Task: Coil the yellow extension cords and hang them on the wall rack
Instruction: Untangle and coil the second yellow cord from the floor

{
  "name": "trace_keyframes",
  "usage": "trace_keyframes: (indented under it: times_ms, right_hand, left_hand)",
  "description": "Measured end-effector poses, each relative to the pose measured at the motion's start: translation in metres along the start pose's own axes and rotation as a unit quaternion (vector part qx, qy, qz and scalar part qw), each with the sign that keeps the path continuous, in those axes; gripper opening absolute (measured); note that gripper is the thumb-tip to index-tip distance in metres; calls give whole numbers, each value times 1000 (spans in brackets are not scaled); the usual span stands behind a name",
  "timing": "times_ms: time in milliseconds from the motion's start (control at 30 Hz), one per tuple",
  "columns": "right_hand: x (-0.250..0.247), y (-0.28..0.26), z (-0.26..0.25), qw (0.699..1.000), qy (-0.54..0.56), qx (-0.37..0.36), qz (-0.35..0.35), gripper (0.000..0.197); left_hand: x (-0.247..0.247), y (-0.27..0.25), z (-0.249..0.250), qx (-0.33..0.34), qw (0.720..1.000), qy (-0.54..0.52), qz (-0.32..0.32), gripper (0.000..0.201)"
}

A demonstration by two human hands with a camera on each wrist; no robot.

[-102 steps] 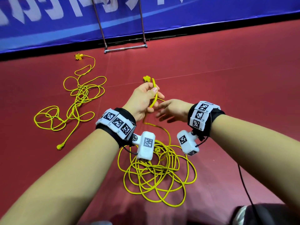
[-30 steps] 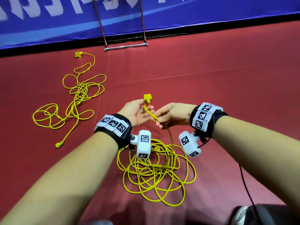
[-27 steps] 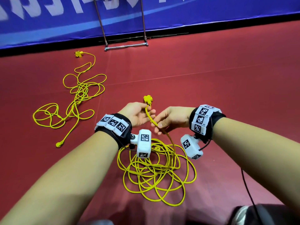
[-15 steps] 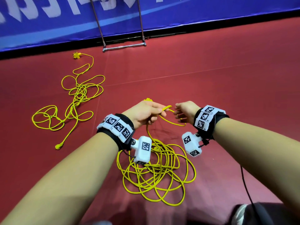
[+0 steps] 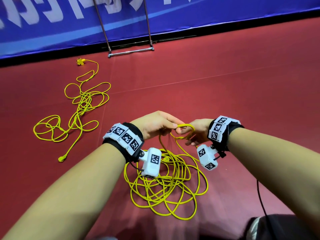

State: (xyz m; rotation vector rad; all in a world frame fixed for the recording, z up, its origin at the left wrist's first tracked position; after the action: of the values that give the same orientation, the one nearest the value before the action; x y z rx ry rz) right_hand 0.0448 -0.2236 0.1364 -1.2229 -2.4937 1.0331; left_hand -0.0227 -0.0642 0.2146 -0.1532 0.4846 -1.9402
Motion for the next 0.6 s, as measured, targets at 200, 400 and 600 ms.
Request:
trace_keyframes:
  times_ms: [200, 400, 600]
  right_hand:
    - [-4, 1, 2, 998, -25, -22, 44, 17]
    - [-20, -1, -15, 977, 113, -112, 145, 25]
    - [-9, -2, -33, 946, 236, -157, 155, 47]
  left_hand:
    - [-5, 1, -7, -21, 1000, 17, 5, 30]
    - [-8, 5, -30, -73, 993, 90, 13, 27]
    - [-15, 7, -49, -136, 982, 121, 60, 14]
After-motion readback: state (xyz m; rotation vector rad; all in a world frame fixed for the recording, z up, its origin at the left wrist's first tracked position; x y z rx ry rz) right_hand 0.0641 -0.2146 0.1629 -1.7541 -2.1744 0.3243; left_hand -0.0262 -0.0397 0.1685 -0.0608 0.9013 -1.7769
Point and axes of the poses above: each hand's wrist, its own y-axis towards the middle knuckle, its own x-axis out of the palm, z = x × y, the point moved 3 cm from there along y, towards the middle knuckle, and after that the axes turned 8 degrees about -x, right-handed, at the moved point
